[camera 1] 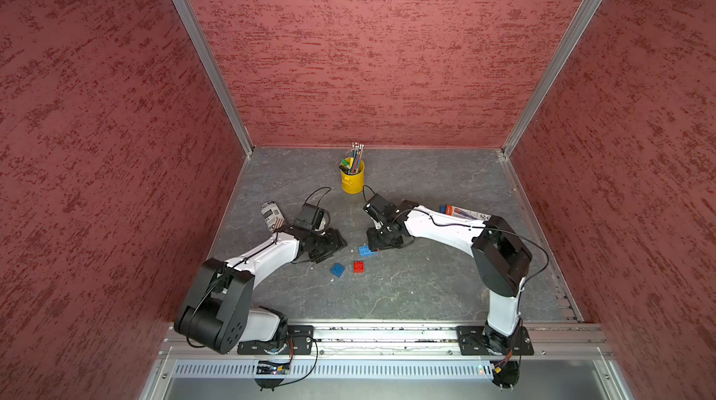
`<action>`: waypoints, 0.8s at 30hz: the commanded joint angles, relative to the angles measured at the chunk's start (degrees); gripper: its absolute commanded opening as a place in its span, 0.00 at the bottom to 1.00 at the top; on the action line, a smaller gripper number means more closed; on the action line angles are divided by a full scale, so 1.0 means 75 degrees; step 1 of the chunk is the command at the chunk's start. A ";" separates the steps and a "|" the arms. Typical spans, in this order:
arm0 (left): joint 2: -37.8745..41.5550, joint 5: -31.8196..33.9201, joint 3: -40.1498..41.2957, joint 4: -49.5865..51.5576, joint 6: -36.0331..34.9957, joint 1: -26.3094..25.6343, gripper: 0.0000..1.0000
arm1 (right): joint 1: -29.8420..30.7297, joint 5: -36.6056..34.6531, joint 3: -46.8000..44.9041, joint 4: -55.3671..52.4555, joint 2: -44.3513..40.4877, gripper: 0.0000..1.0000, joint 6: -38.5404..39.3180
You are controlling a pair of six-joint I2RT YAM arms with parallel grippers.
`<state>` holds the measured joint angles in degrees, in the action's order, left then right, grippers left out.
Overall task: Assemble the letter y with lego
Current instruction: Move the lego brick at the center of the board, then pick up the lego brick from the center of the board.
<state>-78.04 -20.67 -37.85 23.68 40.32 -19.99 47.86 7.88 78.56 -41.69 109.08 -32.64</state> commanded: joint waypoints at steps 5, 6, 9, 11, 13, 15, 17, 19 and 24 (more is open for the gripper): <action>0.0374 0.0296 -0.0095 0.0770 -0.0210 -0.0231 0.67 | -0.0023 0.0675 -0.0390 0.0580 -0.0399 0.53 -0.0077; 0.0392 0.0374 -0.0136 0.0917 -0.0247 -0.0303 0.67 | -0.0018 0.0590 -0.0397 0.0545 -0.0443 0.53 -0.0054; 0.0380 0.0508 -0.0236 0.1293 -0.0398 -0.0509 0.67 | -0.0083 0.0336 -0.0478 0.0491 -0.0671 0.54 -0.0007; 0.0331 0.0547 -0.0306 0.1485 -0.0503 -0.0676 0.67 | -0.0196 0.0245 -0.0626 0.0522 -0.0866 0.54 0.0016; 0.0253 0.0644 -0.0384 0.1705 -0.0556 -0.0844 0.66 | -0.0346 0.0183 -0.0810 0.0570 -0.1087 0.54 0.0028; 0.0187 0.0790 -0.0455 0.1885 -0.0594 -0.1008 0.66 | -0.0470 0.0135 -0.0984 0.0645 -0.1306 0.54 0.0073; 0.0145 0.0862 -0.0473 0.1905 -0.0595 -0.1113 0.64 | -0.0572 0.0069 -0.1118 0.0682 -0.1462 0.54 0.0090; 0.0071 0.0862 -0.0500 0.1917 -0.0582 -0.1213 0.63 | -0.0649 0.0042 -0.1226 0.0702 -0.1563 0.54 0.0098; -0.0246 0.1127 -0.0686 0.2106 -0.0547 -0.1612 0.59 | -0.0750 -0.0034 -0.1380 0.0789 -0.1695 0.53 0.0134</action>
<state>-78.54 -14.35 -41.45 37.56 36.99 -30.72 42.50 9.39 69.12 -37.15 97.80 -32.36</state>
